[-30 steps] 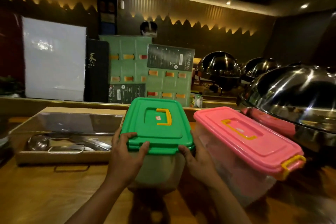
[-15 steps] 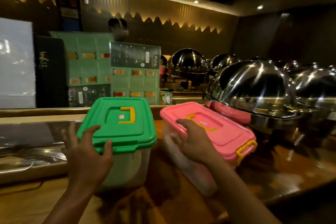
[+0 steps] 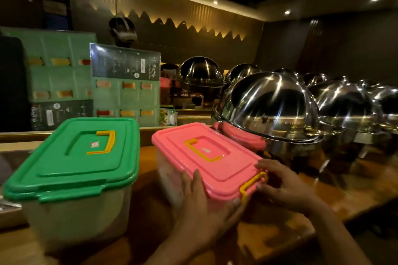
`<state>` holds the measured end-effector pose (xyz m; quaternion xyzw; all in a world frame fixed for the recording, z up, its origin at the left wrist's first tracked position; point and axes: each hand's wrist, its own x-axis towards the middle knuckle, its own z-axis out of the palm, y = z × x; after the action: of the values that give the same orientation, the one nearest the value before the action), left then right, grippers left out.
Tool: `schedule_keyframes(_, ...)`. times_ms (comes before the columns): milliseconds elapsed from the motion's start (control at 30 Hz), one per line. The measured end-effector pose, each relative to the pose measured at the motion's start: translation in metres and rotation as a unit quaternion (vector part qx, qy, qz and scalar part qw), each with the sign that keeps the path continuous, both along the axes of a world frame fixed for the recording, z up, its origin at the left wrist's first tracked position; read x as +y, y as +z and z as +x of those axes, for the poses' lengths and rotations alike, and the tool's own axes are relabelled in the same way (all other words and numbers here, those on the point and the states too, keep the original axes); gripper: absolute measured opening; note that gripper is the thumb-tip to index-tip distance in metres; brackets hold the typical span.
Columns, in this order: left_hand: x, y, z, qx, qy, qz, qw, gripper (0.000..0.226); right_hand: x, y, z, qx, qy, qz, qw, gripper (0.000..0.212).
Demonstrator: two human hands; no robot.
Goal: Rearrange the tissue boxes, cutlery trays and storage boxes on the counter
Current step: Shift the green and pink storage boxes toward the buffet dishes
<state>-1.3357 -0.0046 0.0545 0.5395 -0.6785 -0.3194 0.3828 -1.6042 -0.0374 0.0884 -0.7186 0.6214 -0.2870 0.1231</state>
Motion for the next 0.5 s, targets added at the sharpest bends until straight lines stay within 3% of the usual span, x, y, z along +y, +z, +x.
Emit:
schedule_keyframes(100,-0.004,0.006,-0.027,0.018,0.049,0.036,0.998,0.162,-0.011,-0.010,-0.015,0.040,0.024,-0.055,0.997,0.068)
schedule_keyframes(233,-0.018,-0.005,-0.046,0.056,0.135,-0.016,0.989,0.153,-0.030,-0.024,-0.016,0.072,0.033,-0.116,0.990,0.076)
schedule_keyframes(400,-0.063,-0.026,-0.022,0.108,0.209,-0.078,0.969,0.109,-0.041,-0.035,0.013,0.056,0.020,-0.162,0.985,0.084)
schedule_keyframes(500,-0.092,-0.029,-0.003,0.118,0.234,-0.083,0.961,0.091,-0.046,-0.048,0.039,0.045,-0.005,-0.186,0.981,0.076)
